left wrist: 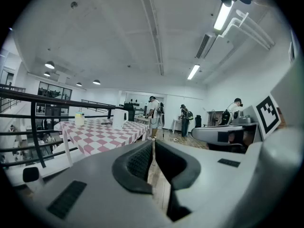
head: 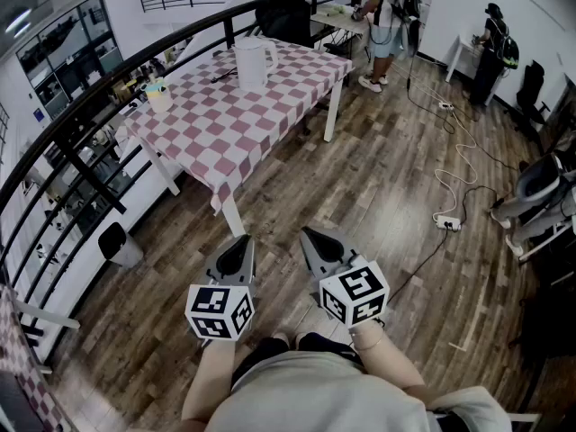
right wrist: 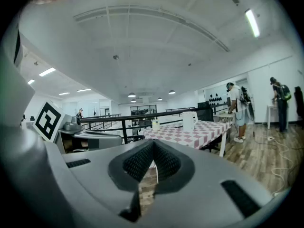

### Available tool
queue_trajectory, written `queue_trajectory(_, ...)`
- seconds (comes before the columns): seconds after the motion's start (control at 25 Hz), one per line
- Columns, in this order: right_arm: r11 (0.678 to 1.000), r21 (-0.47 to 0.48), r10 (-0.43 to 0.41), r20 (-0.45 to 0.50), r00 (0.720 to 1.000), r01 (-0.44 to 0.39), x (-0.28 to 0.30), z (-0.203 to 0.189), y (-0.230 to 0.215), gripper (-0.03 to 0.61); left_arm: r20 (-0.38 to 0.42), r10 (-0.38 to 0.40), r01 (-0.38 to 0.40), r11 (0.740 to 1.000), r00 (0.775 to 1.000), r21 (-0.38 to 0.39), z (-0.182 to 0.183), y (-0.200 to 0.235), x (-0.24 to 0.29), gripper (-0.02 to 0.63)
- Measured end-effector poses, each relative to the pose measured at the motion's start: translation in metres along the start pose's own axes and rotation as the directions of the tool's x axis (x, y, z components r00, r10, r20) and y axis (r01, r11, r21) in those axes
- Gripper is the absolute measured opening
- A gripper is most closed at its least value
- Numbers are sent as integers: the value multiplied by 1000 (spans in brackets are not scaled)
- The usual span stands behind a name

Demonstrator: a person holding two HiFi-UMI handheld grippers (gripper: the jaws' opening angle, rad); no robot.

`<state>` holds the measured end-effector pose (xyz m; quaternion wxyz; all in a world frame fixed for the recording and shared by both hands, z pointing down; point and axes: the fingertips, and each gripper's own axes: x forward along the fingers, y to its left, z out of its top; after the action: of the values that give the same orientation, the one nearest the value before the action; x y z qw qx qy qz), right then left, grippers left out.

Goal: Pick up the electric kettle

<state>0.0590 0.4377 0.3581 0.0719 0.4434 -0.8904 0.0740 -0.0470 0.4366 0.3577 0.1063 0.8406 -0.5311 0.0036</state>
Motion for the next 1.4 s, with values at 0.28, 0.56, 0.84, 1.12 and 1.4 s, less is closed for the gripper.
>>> queue_trajectory(0.28,1000,10,18,-23,1000,-18,10,-4,6,-3,-28,-47,48,998,998,39,-7,1,3,31)
queue_trajectory(0.56,1000,9,29,-11,1000,-29,23,-3,16,-2,-2,-41,41,999,999,23,0,15,6,31)
queue_trajectory(0.84,999,48,-1,51,999,-2,29,5,7,21,16,-86,85,996,996,34,5,27,10,31)
queue_trajectory(1.12,999,43,-22,56,998,20,46,27,-3,68,15,-75,75,997,997,5,20,55,27,42)
queue_trajectory(1.4,996,73,40,56,998,-44,103,44,-37,123,-21,-79,80,997,997,5,42,79,81,126)
